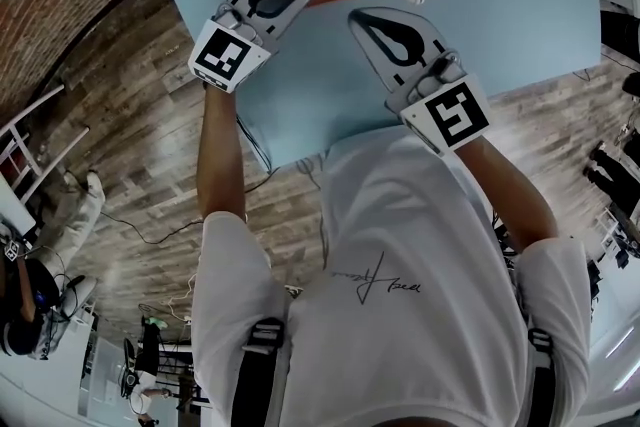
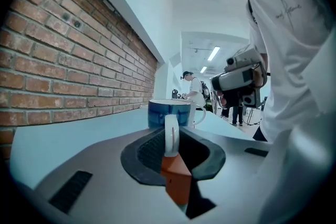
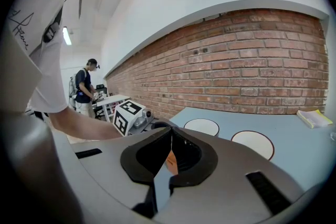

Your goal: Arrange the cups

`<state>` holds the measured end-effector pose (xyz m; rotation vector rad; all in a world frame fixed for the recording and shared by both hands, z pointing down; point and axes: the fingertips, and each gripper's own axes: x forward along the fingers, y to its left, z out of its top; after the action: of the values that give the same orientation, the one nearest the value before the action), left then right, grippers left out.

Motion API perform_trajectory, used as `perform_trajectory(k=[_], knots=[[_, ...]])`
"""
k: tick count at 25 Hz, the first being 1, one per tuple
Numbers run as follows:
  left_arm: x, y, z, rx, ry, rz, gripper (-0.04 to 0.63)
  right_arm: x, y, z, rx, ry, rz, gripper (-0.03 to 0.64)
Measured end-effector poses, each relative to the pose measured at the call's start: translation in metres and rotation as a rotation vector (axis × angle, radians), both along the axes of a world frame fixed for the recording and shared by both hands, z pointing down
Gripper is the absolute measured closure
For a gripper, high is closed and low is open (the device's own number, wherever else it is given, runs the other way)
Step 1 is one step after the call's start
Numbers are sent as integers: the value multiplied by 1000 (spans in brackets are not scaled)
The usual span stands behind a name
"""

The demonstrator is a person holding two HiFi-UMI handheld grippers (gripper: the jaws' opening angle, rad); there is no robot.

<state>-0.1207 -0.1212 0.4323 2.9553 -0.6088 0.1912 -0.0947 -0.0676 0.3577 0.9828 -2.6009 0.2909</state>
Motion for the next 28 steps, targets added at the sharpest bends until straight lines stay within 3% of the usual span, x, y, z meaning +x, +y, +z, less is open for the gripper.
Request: perform_trajectory(k=[7, 23, 28], knots=[[5, 3, -1, 33, -26, -71, 537, 10, 2, 0, 11, -5, 6, 594], [0, 9, -12, -10, 13, -228, 540, 19, 4, -3, 6, -33, 5, 594], [-1, 9, -13, 12, -5, -260, 540, 25, 5, -5, 20, -44, 2, 594]])
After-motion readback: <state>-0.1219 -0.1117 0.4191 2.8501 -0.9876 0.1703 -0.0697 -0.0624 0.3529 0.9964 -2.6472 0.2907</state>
